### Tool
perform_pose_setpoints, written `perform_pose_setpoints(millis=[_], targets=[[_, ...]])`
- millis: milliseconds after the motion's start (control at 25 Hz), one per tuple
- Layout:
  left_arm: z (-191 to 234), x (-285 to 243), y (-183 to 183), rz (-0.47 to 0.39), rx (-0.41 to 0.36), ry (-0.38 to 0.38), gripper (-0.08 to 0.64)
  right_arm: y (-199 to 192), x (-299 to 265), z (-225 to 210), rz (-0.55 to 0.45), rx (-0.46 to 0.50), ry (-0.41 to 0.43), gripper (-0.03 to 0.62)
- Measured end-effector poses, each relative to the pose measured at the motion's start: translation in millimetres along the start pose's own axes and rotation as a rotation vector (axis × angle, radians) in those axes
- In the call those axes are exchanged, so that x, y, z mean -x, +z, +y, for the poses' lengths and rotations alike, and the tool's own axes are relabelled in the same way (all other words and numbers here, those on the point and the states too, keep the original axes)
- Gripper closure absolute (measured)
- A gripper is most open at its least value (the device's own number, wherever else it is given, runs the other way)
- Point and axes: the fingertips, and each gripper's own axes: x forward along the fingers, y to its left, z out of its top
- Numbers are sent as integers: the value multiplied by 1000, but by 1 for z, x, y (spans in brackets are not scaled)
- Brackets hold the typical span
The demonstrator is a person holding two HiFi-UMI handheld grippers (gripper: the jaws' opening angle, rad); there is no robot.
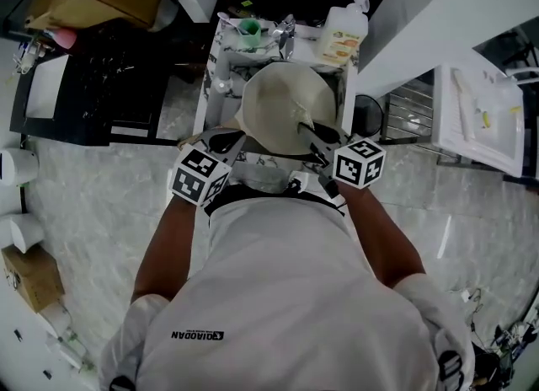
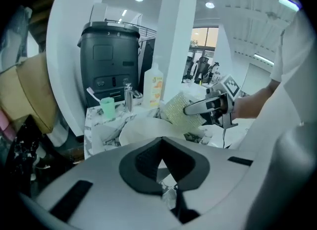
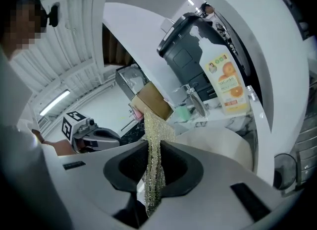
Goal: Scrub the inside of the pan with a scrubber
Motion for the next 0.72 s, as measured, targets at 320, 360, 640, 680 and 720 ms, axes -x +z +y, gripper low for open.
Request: perform_pose_setpoints(millis=[320, 360, 640, 680, 720], targets=[[-15, 24, -13, -56, -80, -22, 546, -32, 16, 30, -34, 5, -154, 517], [-18, 32, -18, -63, -81, -40, 546, -36, 17, 38, -49, 2, -170, 517], [-48, 94, -51, -112, -67, -190, 545, -65, 22, 120, -153, 0, -248, 518], [-56, 104, -54, -126, -64, -219, 545, -69, 25, 134, -169, -4, -255, 518], [-63, 115, -57, -142, -70, -242, 546, -74, 26, 147, -179, -3, -265, 518]])
